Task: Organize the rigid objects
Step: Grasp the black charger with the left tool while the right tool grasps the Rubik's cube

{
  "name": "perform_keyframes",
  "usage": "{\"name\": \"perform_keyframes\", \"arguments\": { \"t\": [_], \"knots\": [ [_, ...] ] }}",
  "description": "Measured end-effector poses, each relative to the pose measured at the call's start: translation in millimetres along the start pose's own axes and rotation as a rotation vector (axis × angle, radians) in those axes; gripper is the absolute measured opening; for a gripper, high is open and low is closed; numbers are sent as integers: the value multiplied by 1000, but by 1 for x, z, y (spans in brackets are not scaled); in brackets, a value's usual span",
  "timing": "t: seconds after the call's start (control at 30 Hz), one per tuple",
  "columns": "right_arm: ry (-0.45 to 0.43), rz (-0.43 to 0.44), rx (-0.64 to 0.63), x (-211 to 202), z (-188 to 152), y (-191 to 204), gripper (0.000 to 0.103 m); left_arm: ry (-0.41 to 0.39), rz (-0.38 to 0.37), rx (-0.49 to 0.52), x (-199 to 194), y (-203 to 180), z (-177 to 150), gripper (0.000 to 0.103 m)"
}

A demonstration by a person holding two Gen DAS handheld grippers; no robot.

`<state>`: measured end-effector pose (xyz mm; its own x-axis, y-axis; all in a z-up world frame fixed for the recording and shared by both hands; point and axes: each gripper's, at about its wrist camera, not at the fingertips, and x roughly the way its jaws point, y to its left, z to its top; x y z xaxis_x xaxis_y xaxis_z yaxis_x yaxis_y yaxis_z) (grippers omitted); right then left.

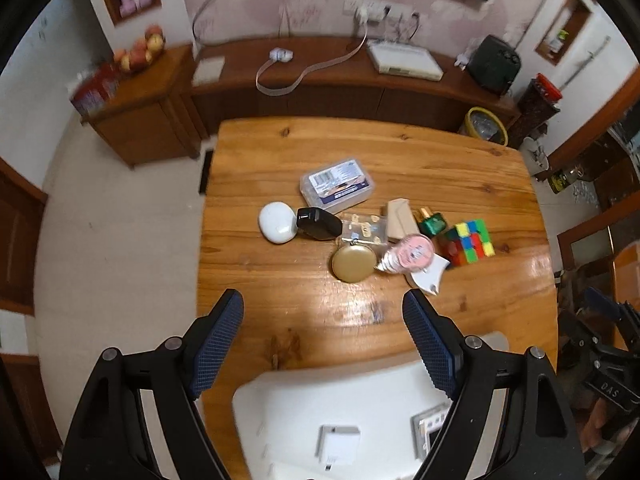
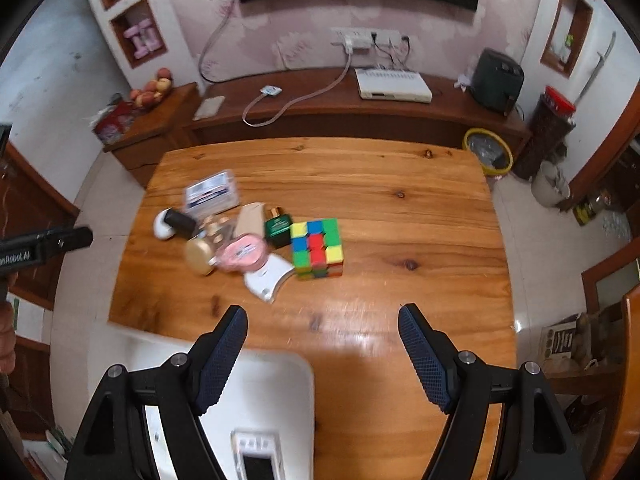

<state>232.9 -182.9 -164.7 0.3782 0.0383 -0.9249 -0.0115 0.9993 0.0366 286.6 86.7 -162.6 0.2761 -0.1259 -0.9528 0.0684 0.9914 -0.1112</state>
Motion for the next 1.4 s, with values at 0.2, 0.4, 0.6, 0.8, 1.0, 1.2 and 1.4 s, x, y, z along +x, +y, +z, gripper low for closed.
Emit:
{"name": "perform_keyframes", "arguments": {
  "t": [0.2, 0.4, 0.6, 0.8, 1.0, 1.2, 1.4],
  "knots": [
    [95, -21, 23, 73, 39, -3, 79, 121, -38, -31, 62, 6, 34, 84],
    [170, -36, 4, 127, 56, 5, 79, 215, -50, -78, 111, 13, 55, 84],
    [203, -47, -25, 153, 60, 6, 81, 234, -41, -81, 131, 18, 58, 84],
    [230, -41, -33, 166, 64, 8, 81, 259, -60, -103, 145, 20, 57, 60],
    [263, -41, -39, 180, 66, 11, 77, 284, -87, -145, 156, 24, 55, 50],
    [312, -13, -27, 191, 60, 10, 57, 276, -102, -159, 161, 24, 61, 50],
    [320, -11, -37, 189, 61, 8, 57, 291, -75, -157, 163, 18, 63, 51]
  ]
}}
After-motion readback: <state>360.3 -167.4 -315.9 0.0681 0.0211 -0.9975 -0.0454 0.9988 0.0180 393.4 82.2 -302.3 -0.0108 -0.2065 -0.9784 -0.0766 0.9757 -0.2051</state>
